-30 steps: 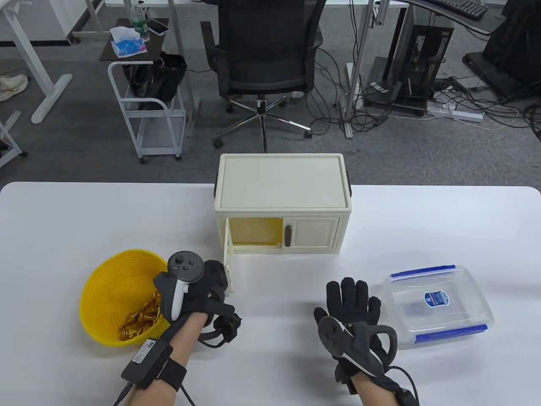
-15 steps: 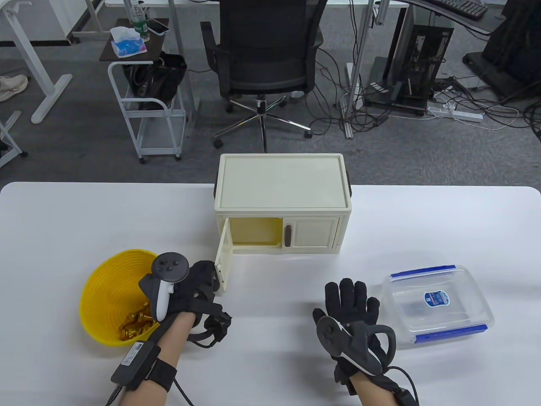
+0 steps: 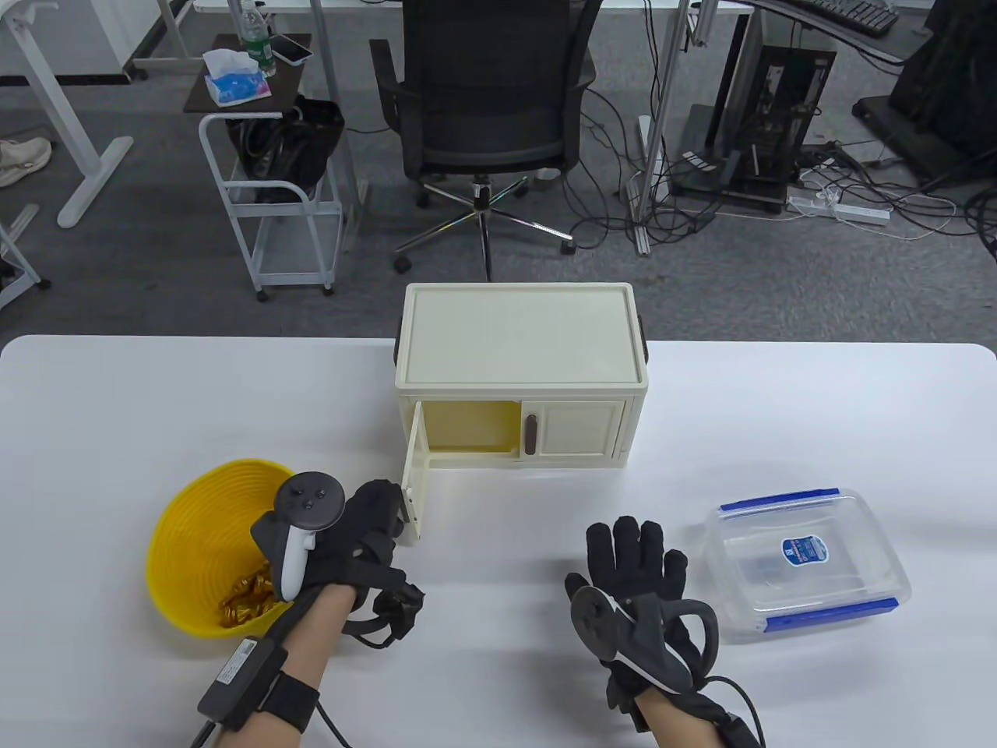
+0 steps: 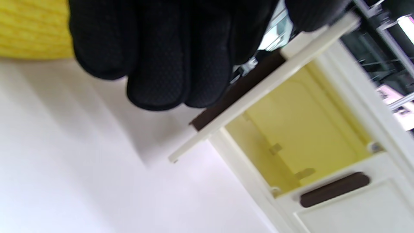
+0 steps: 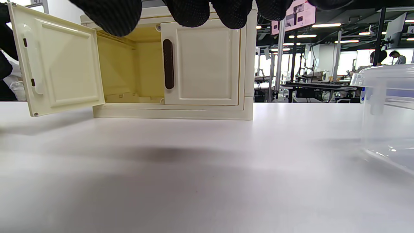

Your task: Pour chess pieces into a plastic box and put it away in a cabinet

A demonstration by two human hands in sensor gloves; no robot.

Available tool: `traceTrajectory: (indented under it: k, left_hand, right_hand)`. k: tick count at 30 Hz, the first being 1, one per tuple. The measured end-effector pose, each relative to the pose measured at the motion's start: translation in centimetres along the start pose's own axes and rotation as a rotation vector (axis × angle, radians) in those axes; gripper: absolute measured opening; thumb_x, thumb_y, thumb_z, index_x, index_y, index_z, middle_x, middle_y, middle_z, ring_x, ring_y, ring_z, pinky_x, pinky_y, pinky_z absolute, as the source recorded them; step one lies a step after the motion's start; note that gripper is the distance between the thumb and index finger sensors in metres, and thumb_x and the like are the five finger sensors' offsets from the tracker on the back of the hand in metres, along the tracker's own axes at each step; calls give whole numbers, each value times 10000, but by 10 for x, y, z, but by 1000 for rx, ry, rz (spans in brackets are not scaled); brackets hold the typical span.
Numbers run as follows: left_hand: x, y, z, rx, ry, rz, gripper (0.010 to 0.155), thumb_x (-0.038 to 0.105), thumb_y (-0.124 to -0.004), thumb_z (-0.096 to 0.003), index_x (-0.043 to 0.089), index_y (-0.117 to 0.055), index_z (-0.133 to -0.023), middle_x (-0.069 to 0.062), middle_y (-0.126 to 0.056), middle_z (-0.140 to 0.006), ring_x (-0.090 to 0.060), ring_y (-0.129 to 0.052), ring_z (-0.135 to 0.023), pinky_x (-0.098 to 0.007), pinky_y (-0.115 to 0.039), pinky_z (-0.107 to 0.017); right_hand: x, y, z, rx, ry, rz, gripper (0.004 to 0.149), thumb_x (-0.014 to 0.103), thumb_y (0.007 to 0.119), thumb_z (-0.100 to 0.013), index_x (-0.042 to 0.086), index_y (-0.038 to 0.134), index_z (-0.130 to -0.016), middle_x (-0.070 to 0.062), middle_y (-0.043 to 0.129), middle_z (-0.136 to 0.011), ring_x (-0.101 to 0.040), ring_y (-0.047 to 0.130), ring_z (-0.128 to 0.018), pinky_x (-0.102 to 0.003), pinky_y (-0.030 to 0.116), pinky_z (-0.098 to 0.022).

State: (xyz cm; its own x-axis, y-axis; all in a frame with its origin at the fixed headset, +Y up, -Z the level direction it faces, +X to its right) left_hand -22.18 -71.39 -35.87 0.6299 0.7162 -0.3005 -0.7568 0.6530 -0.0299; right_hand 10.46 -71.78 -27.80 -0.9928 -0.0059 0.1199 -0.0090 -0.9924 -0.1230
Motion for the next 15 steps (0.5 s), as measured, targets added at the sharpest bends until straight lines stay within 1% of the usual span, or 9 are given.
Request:
traceTrajectory:
  k: [3, 5, 7, 8, 9, 12, 15]
  left_hand:
    - [7, 8, 20, 81, -93, -42, 620, 513, -571, -600, 132, -562, -1089, -183, -873, -935, -379, -932, -759, -539, -782, -573]
    - [12, 11, 33, 104, -181, -56, 661, 533, -569, -596, 141, -481, -1121, -213, -748, -1052, -425, -822, -893, -590, -716, -636]
    - [17, 13, 46, 122, -269, -54, 695, 556, -563, -593, 162, -406, -1144, -236, -565, -1164, -476, -627, -1032, -664, -605, -698]
    - [18, 15, 53, 140, -317, -52, 707, 565, -563, -590, 174, -380, -1151, -241, -496, -1195, -492, -548, -1070, -697, -556, -711]
    - [18, 15, 57, 152, -338, -55, 710, 570, -562, -589, 185, -371, -1154, -241, -463, -1208, -499, -500, -1087, -713, -530, -717]
    - [15, 18, 64, 169, -366, -83, 721, 580, -559, -586, 191, -356, -1158, -243, -415, -1224, -516, -430, -1105, -735, -491, -721]
    - [10, 26, 64, 184, -370, -78, 718, 576, -557, -589, 183, -358, -1157, -245, -414, -1222, -516, -429, -1104, -738, -487, -720]
  right_hand:
    - [4, -3, -6, 20, 18, -53, 701, 500, 601, -628, 59, 427, -1145, -329, 489, -1117, -592, 512, -980, -725, 555, -686]
    - [7, -7, -17, 29, 44, -133, 709, 502, 619, -626, 47, 441, -1139, -333, 525, -1101, -584, 563, -959, -702, 588, -678]
    - [12, -14, -34, 43, 83, -204, 718, 506, 637, -622, 40, 452, -1135, -333, 550, -1088, -578, 596, -942, -680, 612, -673]
    - [15, -17, -46, 42, 104, -235, 720, 510, 642, -620, 36, 462, -1131, -333, 569, -1077, -573, 622, -926, -667, 629, -667]
    - [17, -19, -56, 43, 123, -259, 727, 514, 650, -616, 30, 470, -1127, -335, 590, -1064, -565, 650, -908, -653, 647, -659]
    - [27, -22, -90, 67, 203, -297, 743, 533, 663, -605, 12, 502, -1110, -312, 687, -998, -519, 749, -828, -600, 703, -626]
    - [37, -21, -127, 37, 310, -251, 750, 554, 682, -592, -3, 561, -1079, -263, 783, -900, -453, 835, -717, -550, 764, -564]
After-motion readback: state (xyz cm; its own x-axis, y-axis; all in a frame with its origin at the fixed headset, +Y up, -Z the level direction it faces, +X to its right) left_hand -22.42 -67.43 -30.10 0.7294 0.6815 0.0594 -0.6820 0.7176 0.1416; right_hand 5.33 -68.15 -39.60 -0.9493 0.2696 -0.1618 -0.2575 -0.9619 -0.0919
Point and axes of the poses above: the tracker on the back of each hand, its own x axis roughly to the thumb side, its own z axis roughly from the fingertips to the wrist, y = z × x, the point moved 2 cm from there along -z, roughly from the wrist to the fingertips
